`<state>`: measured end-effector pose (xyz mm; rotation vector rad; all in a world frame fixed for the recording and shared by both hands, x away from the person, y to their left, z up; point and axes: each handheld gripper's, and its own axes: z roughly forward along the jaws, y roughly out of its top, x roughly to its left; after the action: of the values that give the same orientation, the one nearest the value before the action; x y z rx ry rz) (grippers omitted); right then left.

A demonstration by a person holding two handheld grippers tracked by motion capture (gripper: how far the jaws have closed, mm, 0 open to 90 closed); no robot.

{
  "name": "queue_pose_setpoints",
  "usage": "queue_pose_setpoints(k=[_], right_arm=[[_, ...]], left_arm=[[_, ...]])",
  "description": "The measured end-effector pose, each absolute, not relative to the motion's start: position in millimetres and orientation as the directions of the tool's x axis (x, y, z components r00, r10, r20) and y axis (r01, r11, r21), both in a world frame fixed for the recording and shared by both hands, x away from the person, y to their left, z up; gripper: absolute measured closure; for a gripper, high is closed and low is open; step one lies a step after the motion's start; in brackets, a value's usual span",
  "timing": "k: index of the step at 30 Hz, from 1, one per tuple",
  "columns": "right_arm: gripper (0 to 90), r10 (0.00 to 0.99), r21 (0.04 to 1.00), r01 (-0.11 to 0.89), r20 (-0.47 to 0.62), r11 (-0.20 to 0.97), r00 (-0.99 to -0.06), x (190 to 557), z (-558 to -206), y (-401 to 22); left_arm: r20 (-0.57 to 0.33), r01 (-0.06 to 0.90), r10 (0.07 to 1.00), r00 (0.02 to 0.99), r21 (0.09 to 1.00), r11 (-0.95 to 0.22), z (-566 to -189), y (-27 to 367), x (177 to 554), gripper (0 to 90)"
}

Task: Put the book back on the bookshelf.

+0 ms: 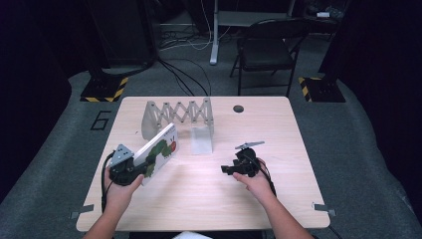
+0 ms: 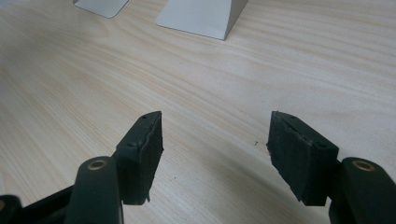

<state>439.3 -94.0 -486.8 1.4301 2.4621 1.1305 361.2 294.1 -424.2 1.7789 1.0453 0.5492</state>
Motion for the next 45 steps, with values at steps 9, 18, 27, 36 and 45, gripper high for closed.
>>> queue_pose_setpoints(k=[9,18,27,36,45], right_arm=[[35.3,0.770,0.628,0.720,0.291,0.294,-0.568,442.9,-487.7,-91.5],[35.3,0.772,0.621,0.729,0.301,0.287,-0.560,443.0,-487.4,-92.2],[35.3,0.770,0.629,0.725,0.303,0.281,-0.561,444.1,-488.2,-92.6],[35.3,0.775,0.623,0.735,0.314,0.269,-0.549,443.2,-487.2,-93.2],[35.3,0.773,0.629,0.730,0.312,0.267,-0.552,443.6,-487.6,-94.7]], left_arm=[[-0.096,0.400,0.870,0.484,0.909,-0.122,-421.9,306.8,359.7,75.6],[-0.076,0.416,0.908,0.413,0.902,-0.114,-424.8,302.7,363.5,75.6],[-0.043,0.416,0.942,0.332,0.903,-0.105,-424.8,294.2,374.2,75.6],[-0.063,0.409,0.954,0.294,0.910,-0.066,-422.7,286.1,390.8,75.6],[-0.073,0.410,0.959,0.272,0.911,-0.047,-428.7,283.8,405.5,75.6]])
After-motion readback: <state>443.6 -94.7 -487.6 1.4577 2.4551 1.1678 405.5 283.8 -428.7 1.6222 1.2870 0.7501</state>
